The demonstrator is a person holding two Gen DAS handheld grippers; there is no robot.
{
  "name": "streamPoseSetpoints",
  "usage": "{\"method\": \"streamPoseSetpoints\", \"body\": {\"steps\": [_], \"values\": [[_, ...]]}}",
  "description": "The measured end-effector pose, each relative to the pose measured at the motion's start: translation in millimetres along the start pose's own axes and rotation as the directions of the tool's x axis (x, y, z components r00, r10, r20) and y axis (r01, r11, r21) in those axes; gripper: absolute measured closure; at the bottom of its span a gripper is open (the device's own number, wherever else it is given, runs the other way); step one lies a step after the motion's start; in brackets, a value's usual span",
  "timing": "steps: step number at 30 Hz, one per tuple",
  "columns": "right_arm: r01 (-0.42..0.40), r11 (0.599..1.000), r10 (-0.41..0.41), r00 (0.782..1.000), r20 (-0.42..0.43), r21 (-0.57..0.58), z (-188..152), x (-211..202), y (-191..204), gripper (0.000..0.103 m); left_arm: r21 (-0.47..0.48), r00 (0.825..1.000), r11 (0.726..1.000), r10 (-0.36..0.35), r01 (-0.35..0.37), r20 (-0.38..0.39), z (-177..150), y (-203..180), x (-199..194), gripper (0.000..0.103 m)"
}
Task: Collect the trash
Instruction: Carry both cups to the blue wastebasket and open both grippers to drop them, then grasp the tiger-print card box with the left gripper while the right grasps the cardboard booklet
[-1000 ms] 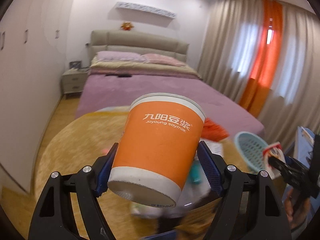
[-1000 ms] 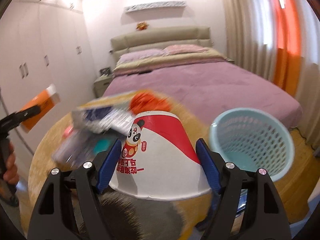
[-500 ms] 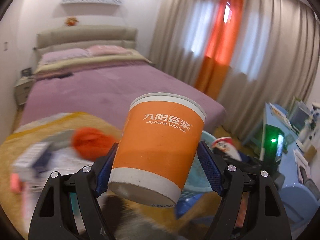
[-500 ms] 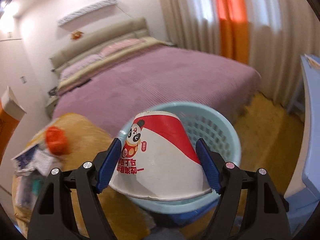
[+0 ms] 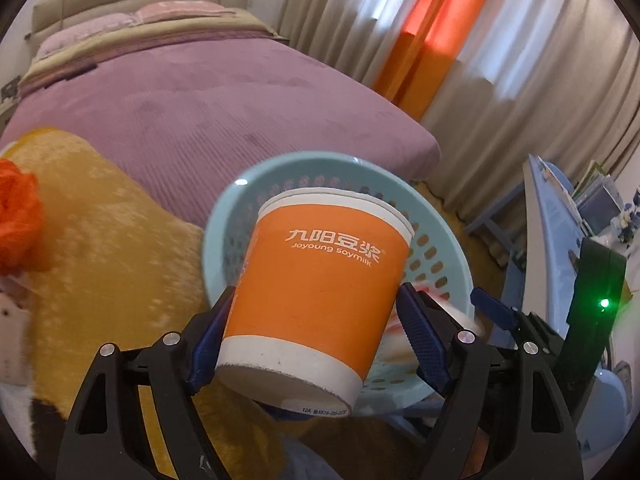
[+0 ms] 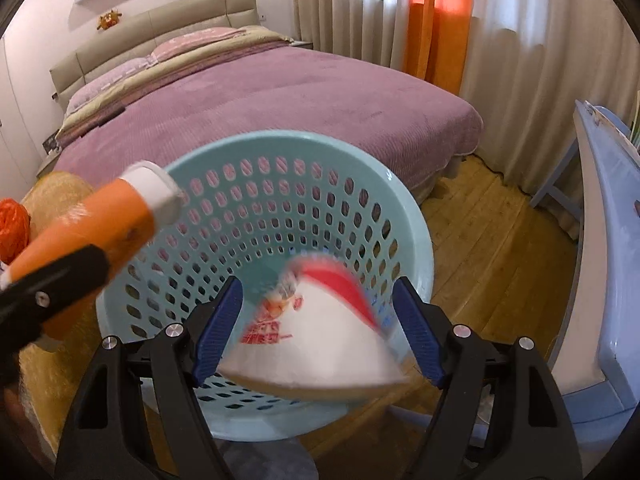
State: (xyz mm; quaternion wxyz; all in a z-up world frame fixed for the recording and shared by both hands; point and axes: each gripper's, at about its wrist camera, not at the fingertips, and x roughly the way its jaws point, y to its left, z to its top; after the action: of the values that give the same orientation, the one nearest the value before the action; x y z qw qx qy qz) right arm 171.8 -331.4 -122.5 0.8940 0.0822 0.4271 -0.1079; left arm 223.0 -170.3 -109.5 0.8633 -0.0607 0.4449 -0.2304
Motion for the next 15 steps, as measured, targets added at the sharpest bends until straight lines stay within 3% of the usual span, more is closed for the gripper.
{"method": "streamPoseSetpoints", "body": {"steps": [4, 7, 9, 15], "values": [[-0.021, 0.999, 0.021, 1.000, 0.009, 0.037, -0.8, -9.8, -10.1, 0.025, -0.002, 1.000, 1.000, 0.007, -0.007, 0.010, -4.4, -2.9, -14.3, 0.018], [-0.044, 0.997, 0.041, 0.998, 0.041, 0.057, -2.7, -26.2, -13.5, 0.025, 0.000, 0.999, 1.000, -0.024, 0.024, 0.049, -4.4, -5.3, -37.9, 0.015], [-0.057, 0.997, 0.053, 0.996, 0.069, 0.057, -3.7, -41.7, -11.6, 0.025, 0.026, 0.995, 1.000, -0.007, 0.004, 0.095, -5.2, -7.9, -56.4, 0.013], [-0.132, 0.991, 0.130, 0.974, 0.185, 0.002, -10.6, -98.0, 13.2, 0.025, 0.054, 0.983, 0.998, -0.045, 0.036, 0.178, -16.6, -6.1, -112.8, 0.012]]}}
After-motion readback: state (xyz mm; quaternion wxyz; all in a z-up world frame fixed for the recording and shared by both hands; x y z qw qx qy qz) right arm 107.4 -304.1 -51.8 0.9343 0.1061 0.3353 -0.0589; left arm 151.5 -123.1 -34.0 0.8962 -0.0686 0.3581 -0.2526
